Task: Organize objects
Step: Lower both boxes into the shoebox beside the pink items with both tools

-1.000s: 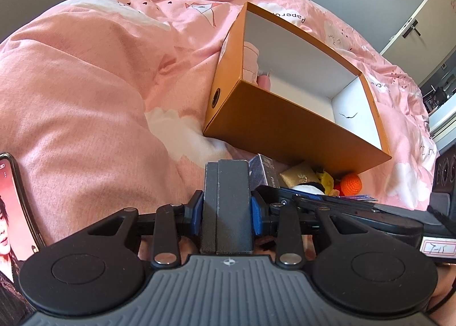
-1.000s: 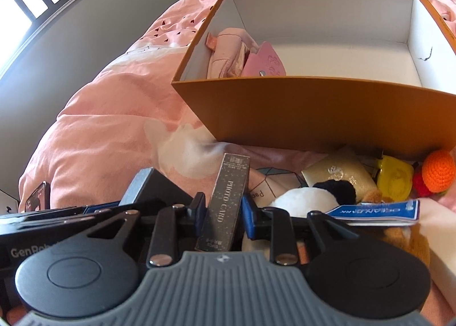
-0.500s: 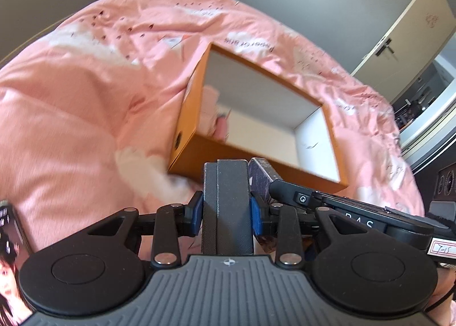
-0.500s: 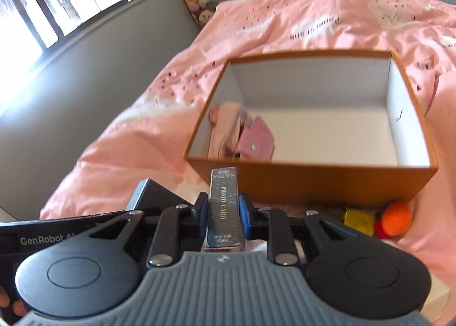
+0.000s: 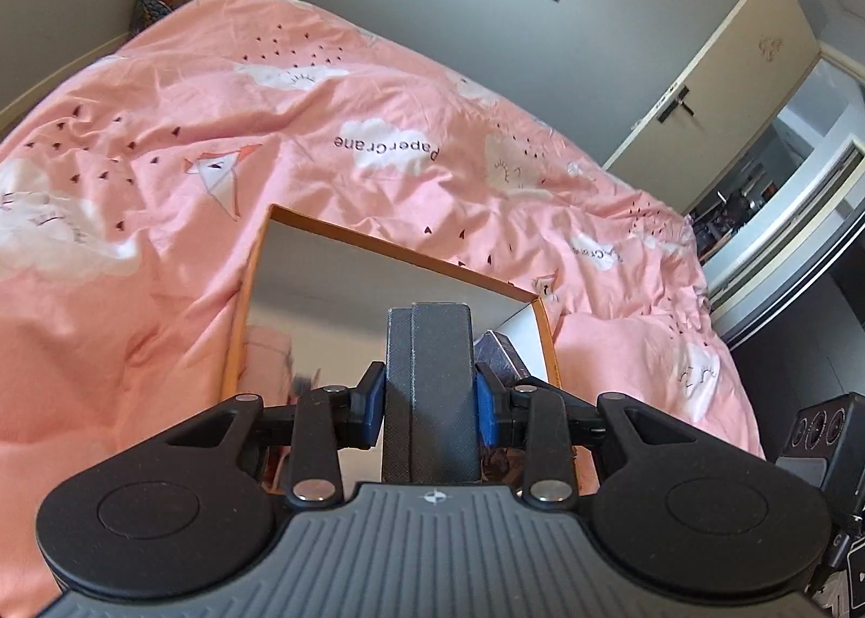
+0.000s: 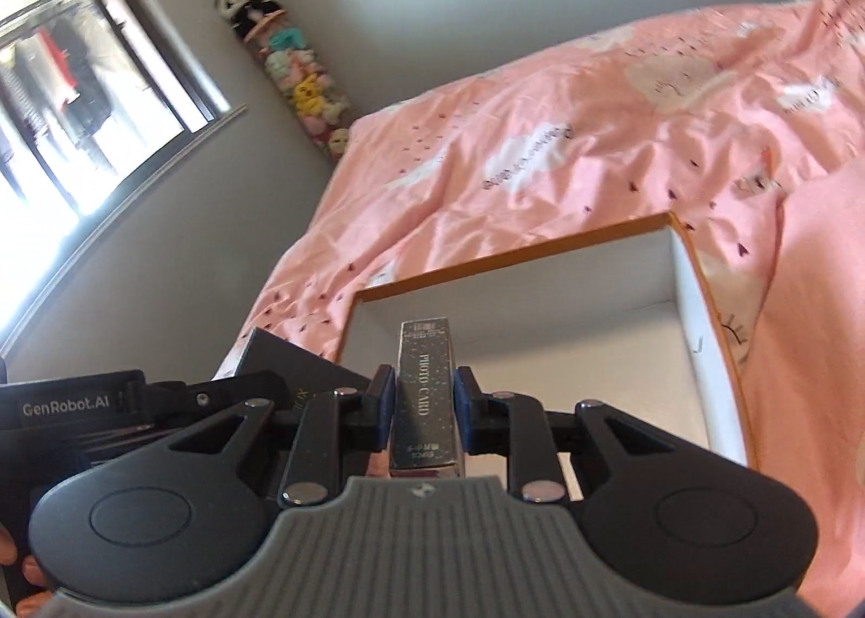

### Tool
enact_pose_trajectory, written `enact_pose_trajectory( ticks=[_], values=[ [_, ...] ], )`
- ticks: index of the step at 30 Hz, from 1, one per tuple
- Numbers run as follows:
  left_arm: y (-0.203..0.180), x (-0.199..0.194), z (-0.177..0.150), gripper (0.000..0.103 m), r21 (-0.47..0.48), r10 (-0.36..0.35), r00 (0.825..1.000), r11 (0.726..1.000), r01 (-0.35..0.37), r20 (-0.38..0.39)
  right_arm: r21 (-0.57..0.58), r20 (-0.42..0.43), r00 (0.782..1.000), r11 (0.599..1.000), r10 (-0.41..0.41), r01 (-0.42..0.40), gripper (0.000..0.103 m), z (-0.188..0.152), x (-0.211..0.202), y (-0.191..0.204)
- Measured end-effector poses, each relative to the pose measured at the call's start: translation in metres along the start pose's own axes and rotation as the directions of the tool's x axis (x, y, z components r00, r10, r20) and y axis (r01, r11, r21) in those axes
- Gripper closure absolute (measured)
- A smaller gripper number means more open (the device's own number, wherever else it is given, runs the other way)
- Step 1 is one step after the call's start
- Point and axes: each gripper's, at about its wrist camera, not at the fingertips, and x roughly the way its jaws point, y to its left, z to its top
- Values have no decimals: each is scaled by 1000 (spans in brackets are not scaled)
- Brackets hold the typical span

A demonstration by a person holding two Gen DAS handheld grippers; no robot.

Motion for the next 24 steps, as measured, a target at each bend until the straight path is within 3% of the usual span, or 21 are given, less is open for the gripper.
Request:
enact_pose_trajectory(
  ticks=[4,9,17,24],
  values=[
    [2,51,0,66,49,46,995,998,-42,-90,62,-25,998,996,-55,56,79,1,28,-27],
    [5,93,-18,66,139,142,975,983,-119,-170,130,-84,994,988,-75,86,79,-10,57,-53],
    [-2,111,-35,66,258,238,953,948,-187,-185,173,-156,985,980,-72,99,79,-32,87,-67],
    [-6,126,-46,65,321,333,915,913,-252,-227,186,-163,984,977,-72,102,79,-40,94,-67]
  ],
)
